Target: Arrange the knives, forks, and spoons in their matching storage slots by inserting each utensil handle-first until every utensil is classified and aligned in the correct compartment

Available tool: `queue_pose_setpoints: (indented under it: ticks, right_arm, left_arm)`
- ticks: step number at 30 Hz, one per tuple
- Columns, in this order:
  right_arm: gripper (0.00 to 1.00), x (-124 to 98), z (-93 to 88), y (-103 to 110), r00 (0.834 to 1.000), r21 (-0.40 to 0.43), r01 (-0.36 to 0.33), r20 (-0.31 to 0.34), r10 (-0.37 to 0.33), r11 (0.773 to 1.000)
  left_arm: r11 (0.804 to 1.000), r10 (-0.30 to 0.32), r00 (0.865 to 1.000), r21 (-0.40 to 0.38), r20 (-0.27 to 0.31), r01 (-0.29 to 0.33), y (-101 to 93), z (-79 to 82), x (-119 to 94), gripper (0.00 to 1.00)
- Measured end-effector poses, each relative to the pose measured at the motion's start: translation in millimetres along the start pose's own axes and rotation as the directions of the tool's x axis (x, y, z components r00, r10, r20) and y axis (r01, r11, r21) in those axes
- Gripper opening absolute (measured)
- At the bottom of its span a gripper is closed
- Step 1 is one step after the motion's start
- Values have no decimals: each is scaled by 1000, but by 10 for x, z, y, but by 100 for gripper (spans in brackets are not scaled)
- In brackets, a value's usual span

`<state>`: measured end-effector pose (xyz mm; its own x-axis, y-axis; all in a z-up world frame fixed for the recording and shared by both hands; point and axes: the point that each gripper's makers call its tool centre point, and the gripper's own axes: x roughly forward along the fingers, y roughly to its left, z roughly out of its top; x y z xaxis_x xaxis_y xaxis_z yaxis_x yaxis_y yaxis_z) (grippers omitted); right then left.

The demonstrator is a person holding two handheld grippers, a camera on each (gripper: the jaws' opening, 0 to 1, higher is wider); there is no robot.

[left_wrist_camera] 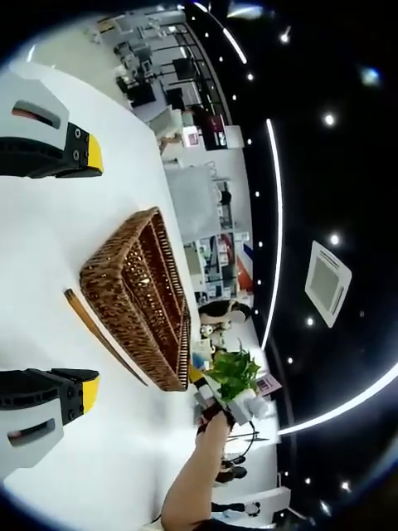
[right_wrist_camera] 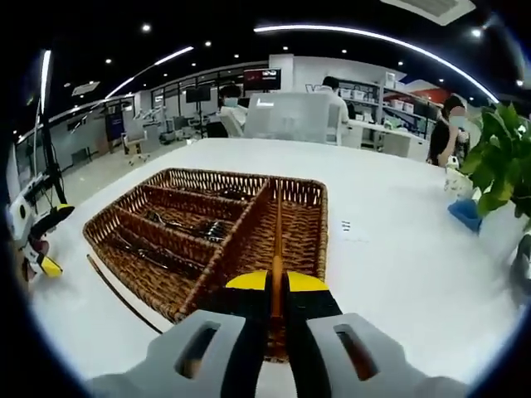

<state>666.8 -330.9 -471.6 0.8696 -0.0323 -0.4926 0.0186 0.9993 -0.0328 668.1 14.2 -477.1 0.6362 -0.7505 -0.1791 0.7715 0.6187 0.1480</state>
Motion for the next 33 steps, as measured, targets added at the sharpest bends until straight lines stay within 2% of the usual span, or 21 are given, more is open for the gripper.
queue_pose_setpoints:
  ticks: [15,20,24,30,33]
  right_arm:
    - [4,158,-149,128,996,-35,-28,-91,24,999]
    - [4,210,-149,103,993,-49,-28,-118,22,998]
    - [4,269,-251,96,981,-53,-54,-187,43,997]
    - [4,295,-284,80,970,-37,-77,-234,67,996]
    - [5,310,-315,97,959,-73,-100,-275,76,992]
  left_arm:
    - [1000,2,1000,5,1,-2,1,3,-4,100]
    - [1000,4,1000,3,1,-4,18,-1,-8,100]
    - [1000,1,1000,8,0,-1,13,-1,-3,100]
    - [1000,-2,1000,8,-4,2,10,-16,0,100]
    - [1000,-4,1000,16,-5,5,-5,-21,11,100]
